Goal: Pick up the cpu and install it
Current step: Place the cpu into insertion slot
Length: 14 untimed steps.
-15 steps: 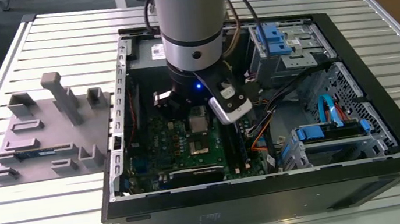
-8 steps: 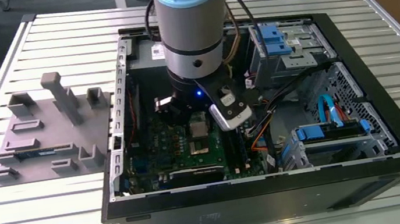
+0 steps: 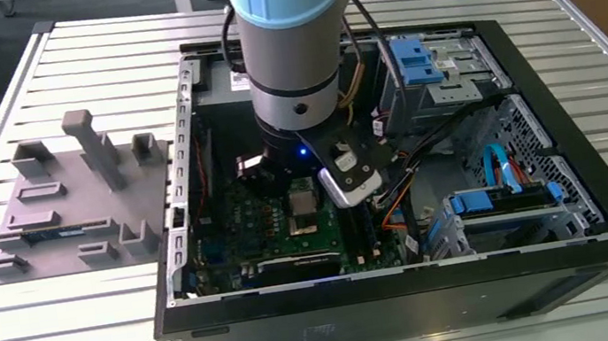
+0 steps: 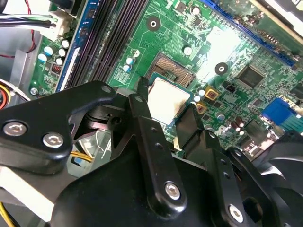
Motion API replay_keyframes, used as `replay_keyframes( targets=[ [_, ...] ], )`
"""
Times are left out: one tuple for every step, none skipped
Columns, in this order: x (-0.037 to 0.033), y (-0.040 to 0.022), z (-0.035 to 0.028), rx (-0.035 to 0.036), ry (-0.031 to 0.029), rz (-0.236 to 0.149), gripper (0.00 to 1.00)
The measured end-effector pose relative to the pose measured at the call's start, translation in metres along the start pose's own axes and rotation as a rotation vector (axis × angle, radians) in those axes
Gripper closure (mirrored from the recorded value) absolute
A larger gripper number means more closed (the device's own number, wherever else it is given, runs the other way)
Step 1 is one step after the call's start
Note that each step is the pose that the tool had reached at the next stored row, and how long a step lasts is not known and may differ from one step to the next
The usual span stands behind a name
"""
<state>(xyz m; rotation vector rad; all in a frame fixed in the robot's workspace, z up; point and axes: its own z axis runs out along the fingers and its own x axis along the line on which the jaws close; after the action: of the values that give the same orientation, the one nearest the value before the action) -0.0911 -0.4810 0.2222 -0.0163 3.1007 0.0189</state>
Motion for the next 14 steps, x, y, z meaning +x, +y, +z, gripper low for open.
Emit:
replay_keyframes(
  targets=[
    [0.0000,0.0000,0.0002,0.0001,0.0001,0.000,0.53],
    [0.0000,0.0000,0.0003,0.0001,0.0001,0.000,0.53],
    [0.0000,0.0000,0.0005,-0.0015,0.0000,0.000,0.53],
    [0.0000,0.0000,0.0007,-0.0022,0.0000,0.000,0.53],
    [0.0000,0.0000,0.0008,-0.0021,0.0000,0.000,0.53],
    [0.0000,0.0000,0.0010,-0.0022,0.0000,0.000,0.53],
    [0.0000,0.0000,0.0012,-0.0022,0.0000,0.000,0.53],
    [0.0000,0.0000,0.0013,-0.0023,0.0000,0.000,0.53],
    [0.0000,0.0000,0.0015,-0.0022,0.0000,0.000,0.53],
    [0.0001,0.0000,0.0015,-0.0022,0.0000,0.000,0.53],
    [0.0000,0.0000,0.0015,-0.0022,0.0000,0.000,0.53],
    [0.0000,0.0000,0.0015,-0.0022,0.0000,0.000,0.53],
    [0.0000,0.0000,0.0016,-0.0023,0.0000,0.000,0.53],
    [0.0000,0.0000,0.0017,-0.0023,0.0000,0.000,0.53]
  ],
)
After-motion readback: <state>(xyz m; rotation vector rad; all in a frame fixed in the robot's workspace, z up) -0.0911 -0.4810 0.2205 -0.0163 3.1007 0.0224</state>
